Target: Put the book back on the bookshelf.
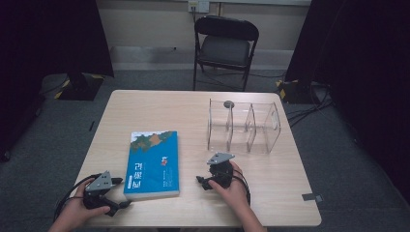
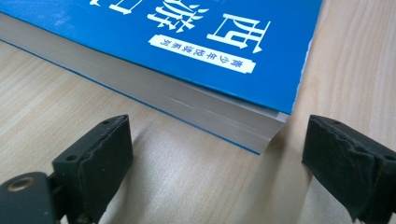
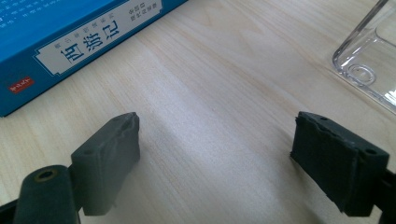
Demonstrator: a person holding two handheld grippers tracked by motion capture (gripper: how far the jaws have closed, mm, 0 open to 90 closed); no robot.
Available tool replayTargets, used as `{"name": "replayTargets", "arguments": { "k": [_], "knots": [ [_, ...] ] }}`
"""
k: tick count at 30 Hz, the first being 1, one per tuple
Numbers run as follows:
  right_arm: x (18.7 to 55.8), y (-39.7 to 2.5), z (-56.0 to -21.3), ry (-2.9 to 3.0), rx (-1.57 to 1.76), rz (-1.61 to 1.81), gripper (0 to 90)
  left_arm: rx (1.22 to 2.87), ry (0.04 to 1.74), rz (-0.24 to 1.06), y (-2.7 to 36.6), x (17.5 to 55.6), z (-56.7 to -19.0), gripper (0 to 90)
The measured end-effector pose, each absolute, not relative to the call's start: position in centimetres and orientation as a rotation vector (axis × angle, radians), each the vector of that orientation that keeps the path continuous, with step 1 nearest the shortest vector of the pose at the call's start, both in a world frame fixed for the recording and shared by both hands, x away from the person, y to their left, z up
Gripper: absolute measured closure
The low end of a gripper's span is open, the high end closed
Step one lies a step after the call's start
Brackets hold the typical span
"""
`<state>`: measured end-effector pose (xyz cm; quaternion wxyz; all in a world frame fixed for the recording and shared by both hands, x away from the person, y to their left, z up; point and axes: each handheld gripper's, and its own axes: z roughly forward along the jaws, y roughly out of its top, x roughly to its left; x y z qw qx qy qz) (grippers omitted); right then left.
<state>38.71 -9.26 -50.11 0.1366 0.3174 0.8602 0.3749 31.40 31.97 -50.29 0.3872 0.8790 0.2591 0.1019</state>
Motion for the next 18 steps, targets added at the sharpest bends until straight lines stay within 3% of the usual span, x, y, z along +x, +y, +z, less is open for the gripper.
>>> {"name": "replayTargets", "arguments": {
  "k": [14,18],
  "knots": [
    [38.72,-9.26,-50.10,2.490,0.919,1.085,14.2,2.279,0.724,0.259,31.31,31.46,-49.85,6.1],
    [38.72,-9.26,-50.10,2.491,0.919,1.086,14.2,2.275,0.740,0.269,31.24,31.40,-49.79,9.3]
  ]
}}
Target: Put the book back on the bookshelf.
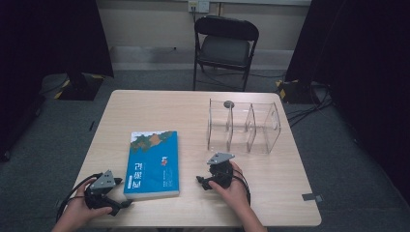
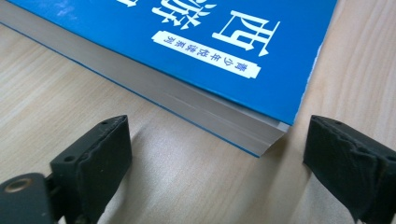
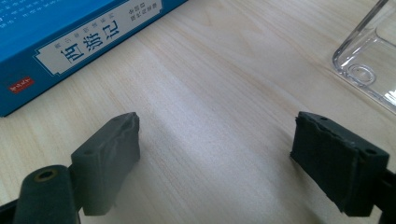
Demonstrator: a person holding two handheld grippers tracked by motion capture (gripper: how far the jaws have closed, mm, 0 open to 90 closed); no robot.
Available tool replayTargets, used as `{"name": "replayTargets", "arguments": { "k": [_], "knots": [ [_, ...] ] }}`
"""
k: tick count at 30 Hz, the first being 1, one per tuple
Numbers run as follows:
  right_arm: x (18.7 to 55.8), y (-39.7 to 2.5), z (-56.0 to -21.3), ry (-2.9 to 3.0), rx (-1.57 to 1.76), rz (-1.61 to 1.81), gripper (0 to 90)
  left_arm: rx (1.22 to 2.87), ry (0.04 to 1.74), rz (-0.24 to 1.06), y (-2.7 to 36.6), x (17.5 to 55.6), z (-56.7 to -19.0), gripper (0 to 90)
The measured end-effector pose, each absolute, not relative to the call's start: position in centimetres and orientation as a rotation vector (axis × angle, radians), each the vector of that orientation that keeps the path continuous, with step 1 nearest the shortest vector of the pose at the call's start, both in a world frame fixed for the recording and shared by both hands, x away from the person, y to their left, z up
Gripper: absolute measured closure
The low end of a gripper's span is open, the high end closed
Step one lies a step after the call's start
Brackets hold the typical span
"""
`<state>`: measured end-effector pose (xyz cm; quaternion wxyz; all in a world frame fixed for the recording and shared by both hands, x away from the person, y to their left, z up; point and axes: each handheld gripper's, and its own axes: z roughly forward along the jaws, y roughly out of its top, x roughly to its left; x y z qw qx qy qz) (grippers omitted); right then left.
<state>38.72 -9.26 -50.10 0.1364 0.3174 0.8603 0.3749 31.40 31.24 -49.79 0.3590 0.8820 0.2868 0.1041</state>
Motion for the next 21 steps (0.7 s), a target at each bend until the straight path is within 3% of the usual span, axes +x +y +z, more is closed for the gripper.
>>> {"name": "replayTargets", "arguments": {
  "k": [3,9,21],
  "knots": [
    [38.7,-9.3,-50.1,2.490,0.919,1.086,14.2,2.278,0.733,0.255,31.2,31.4,-49.5,19.4],
    [38.7,-9.3,-50.1,2.490,0.919,1.086,14.2,2.325,0.739,0.266,31.0,31.5,-49.1,20.6],
    [38.7,-9.3,-50.1,2.488,0.916,1.087,14.2,2.360,0.762,0.248,30.1,31.4,-48.5,37.3]
  ]
}}
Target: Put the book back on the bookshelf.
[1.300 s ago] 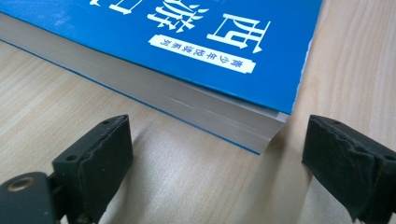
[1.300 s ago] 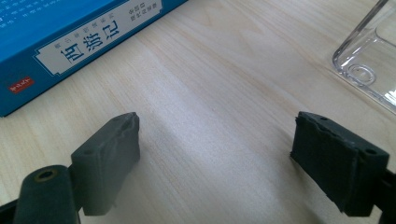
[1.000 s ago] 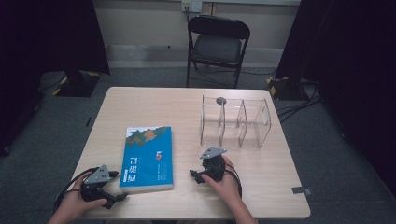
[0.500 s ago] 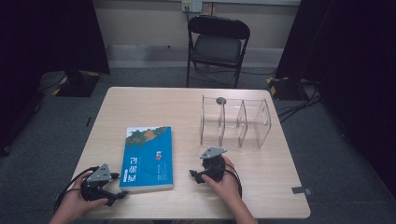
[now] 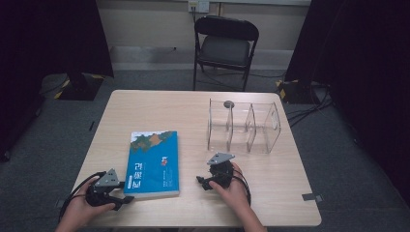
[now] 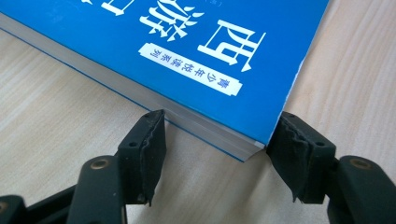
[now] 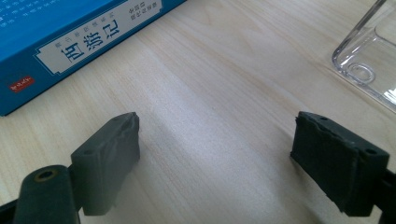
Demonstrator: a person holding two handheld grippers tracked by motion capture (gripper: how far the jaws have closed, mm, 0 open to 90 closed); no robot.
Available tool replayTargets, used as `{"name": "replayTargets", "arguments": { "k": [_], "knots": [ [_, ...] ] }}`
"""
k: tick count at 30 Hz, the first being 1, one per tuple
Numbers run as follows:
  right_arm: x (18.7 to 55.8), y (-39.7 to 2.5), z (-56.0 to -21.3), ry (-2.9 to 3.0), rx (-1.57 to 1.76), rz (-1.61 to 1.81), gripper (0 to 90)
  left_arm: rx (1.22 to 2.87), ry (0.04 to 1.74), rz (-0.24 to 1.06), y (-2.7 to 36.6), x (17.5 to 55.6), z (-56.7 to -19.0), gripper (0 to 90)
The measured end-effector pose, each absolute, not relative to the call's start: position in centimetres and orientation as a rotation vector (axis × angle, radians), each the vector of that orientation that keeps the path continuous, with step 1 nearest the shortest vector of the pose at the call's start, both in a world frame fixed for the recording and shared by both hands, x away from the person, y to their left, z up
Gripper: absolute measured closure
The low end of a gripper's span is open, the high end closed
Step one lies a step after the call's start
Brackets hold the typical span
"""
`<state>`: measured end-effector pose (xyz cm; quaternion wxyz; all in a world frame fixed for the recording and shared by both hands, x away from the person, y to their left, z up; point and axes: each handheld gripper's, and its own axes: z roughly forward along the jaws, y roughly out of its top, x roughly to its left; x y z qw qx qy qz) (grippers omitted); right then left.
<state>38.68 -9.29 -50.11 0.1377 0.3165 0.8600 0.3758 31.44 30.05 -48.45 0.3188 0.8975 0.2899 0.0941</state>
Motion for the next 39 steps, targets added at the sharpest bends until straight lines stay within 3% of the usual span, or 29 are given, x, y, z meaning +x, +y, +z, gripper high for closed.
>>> {"name": "replayTargets", "arguments": {
  "k": [39],
  "knots": [
    [38.8,-9.1,-50.1,2.482,0.926,1.077,12.7,2.332,0.836,0.213,29.8,31.7,-46.5,38.5]
  ]
}}
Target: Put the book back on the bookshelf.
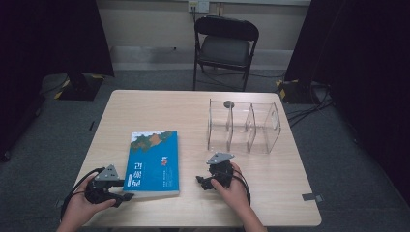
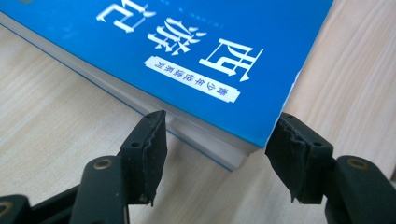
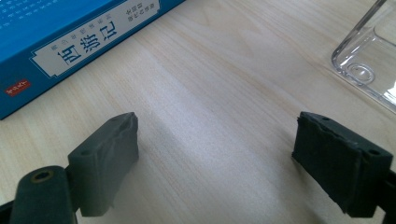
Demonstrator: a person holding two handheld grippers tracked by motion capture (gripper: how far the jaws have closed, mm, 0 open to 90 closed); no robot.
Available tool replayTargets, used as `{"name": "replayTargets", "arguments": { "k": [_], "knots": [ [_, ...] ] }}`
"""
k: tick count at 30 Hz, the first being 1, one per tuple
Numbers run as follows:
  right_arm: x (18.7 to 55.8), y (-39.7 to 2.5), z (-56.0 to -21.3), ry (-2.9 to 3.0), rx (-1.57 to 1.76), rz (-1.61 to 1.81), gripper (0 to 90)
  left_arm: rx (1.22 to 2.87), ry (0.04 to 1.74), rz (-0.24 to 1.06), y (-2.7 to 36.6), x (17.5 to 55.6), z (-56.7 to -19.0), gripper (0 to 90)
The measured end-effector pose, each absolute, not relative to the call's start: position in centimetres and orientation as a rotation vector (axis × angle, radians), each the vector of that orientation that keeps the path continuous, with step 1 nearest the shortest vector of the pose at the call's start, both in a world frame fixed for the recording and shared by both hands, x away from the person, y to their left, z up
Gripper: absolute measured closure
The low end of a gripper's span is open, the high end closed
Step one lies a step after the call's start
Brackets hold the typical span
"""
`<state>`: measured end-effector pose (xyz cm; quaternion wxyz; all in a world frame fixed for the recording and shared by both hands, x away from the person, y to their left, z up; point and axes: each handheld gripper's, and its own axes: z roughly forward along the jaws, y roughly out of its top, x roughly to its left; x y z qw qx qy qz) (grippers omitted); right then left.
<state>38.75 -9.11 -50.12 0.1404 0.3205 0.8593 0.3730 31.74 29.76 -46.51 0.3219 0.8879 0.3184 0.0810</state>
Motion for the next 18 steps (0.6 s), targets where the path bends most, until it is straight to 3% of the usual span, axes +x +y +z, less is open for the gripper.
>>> {"name": "replayTargets", "arguments": {
  "k": [18],
  "knots": [
    [37.3,-5.9,-48.5,2.681,0.777,1.223,12.6,2.289,0.862,0.205,29.5,31.9,-45.0,39.2]
  ]
}}
